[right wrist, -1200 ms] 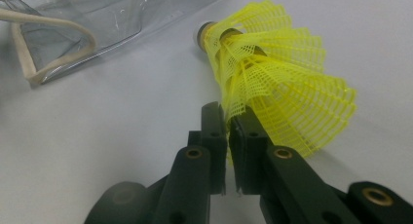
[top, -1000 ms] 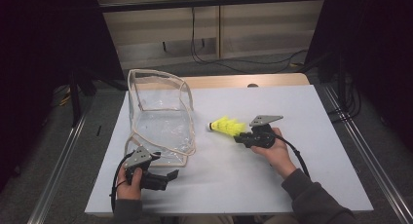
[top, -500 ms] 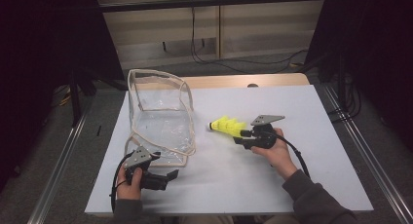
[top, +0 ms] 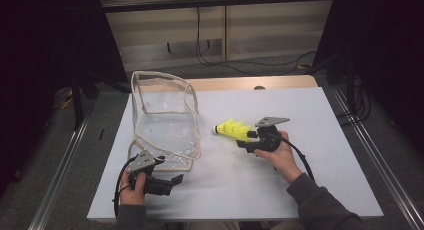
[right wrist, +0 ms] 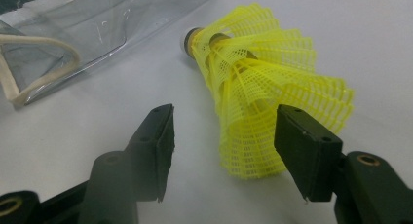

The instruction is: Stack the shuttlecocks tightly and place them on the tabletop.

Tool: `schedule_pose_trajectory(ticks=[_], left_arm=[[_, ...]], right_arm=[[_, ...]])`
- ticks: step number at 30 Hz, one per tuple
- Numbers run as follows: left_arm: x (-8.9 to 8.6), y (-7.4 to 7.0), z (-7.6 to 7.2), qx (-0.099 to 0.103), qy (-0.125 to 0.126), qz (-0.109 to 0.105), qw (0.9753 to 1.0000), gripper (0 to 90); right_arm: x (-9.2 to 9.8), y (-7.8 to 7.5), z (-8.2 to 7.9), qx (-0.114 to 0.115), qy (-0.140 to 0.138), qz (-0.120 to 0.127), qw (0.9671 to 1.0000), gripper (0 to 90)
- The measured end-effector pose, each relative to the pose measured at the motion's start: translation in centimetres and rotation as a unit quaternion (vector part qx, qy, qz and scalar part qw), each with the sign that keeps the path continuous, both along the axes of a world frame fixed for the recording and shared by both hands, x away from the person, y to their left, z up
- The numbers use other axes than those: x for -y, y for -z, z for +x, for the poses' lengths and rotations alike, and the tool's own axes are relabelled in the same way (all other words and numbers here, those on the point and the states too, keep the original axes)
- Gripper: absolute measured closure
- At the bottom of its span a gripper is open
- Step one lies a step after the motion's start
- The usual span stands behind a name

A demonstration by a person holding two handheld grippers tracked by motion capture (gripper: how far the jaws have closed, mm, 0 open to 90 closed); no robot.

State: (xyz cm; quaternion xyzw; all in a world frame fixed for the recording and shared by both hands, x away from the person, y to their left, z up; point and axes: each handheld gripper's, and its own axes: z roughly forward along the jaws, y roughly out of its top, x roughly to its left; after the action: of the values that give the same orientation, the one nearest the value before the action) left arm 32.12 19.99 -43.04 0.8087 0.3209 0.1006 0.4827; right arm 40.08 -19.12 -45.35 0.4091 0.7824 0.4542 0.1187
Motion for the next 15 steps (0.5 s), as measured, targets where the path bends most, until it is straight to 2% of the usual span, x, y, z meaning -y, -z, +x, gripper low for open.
schedule_pose_trajectory(ticks=[9,15], left_arm=[[0.0,0.0,0.0,-0.001,0.001,-0.001,1.0000,3.7],[0.0,0.0,0.0,-0.001,0.003,0.000,1.0000,3.7]], right_arm=[[-0.7,0.1,0.4,-0.006,0.011,-0.003,0.9999,27.0],[-1.1,0.3,0.6,-0.014,0.012,0.005,0.9998,20.3]])
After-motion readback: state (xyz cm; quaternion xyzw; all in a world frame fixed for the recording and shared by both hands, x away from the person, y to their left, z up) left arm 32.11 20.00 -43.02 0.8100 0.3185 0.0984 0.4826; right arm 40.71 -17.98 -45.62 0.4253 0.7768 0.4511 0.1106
